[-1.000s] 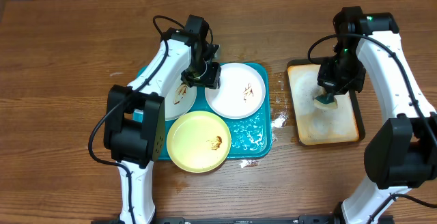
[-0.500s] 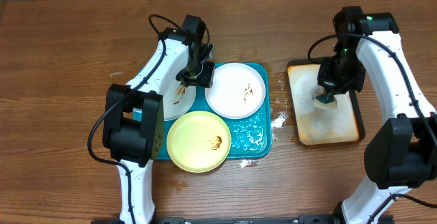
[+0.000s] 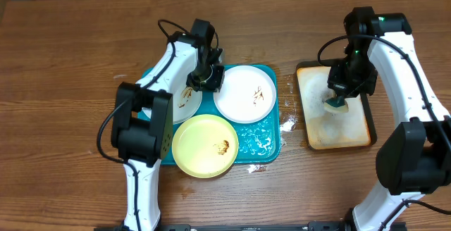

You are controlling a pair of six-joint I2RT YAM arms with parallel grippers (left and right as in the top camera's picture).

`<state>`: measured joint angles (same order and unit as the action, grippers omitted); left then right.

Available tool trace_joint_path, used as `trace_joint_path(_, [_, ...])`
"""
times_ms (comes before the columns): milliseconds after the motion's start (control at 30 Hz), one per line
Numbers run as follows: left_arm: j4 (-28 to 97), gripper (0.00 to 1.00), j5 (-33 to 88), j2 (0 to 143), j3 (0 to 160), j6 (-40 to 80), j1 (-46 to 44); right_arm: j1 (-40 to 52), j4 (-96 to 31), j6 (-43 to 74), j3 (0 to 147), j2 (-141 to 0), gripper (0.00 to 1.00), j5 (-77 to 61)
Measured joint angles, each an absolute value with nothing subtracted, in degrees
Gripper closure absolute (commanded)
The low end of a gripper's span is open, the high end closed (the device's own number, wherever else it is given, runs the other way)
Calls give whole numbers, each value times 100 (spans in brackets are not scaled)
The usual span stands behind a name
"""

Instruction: Clean dirty plates on tray and stack at the side

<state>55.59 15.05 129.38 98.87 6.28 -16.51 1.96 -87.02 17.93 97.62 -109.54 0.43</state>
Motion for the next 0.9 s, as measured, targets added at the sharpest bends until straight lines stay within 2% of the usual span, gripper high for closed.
trace_joint_path(33, [5575,84,1525,12943,9911,639,-1651,196,-8700,1793,9762,-10954,96,43])
trace_joint_path(100, [5570,96,1577,12973,9946,694,-1651,196,-8700,1796,9762,-10954,96,40])
trace_joint_path(467, [5586,96,1656,13006,9981,760,-1638,235,-8593,1704,9762,-10954,96,-30])
trace_joint_path(700, [5586,96,1658,13006,9981,762,-1638,578,-7717,930,9762,-10954,96,-1387])
trace_joint_path(900, [5586,96,1658,13006,9983,784,-1638,1055,-7415,972,9762,-10960,96,-2174])
